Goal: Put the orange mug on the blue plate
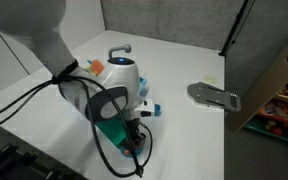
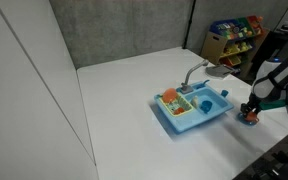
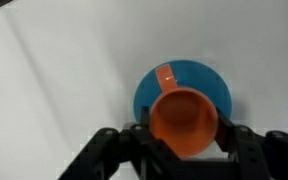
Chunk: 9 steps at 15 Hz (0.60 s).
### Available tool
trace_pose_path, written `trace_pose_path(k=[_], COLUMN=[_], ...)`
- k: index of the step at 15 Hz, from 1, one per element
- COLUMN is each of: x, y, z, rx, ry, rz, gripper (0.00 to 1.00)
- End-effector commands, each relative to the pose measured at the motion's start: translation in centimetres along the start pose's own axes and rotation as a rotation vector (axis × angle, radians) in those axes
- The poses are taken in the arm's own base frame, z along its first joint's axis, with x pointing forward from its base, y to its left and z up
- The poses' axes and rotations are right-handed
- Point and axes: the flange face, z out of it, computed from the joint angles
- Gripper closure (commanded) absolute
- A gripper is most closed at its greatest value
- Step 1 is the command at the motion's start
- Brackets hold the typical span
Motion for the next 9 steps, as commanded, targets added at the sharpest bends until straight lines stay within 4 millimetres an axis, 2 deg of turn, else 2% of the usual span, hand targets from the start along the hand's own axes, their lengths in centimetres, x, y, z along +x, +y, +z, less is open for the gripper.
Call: trace_pose_path(k=[1, 2, 4, 5, 9], x=[0.5, 0.5, 0.5, 0.4, 0.6], y=[0.3, 0.4, 0.4, 0.4, 0.1], z=[0.1, 0.1, -0.2, -0.5, -1.9], rx=[0.011, 0.012, 0.013, 0.014, 0.017], ry=[0.011, 0.012, 0.016, 0.018, 0.023], rz=[-0.005, -0.005, -0.003, -0.004, -0.004], gripper=[0.37, 0.12, 0.09, 0.01, 0.00])
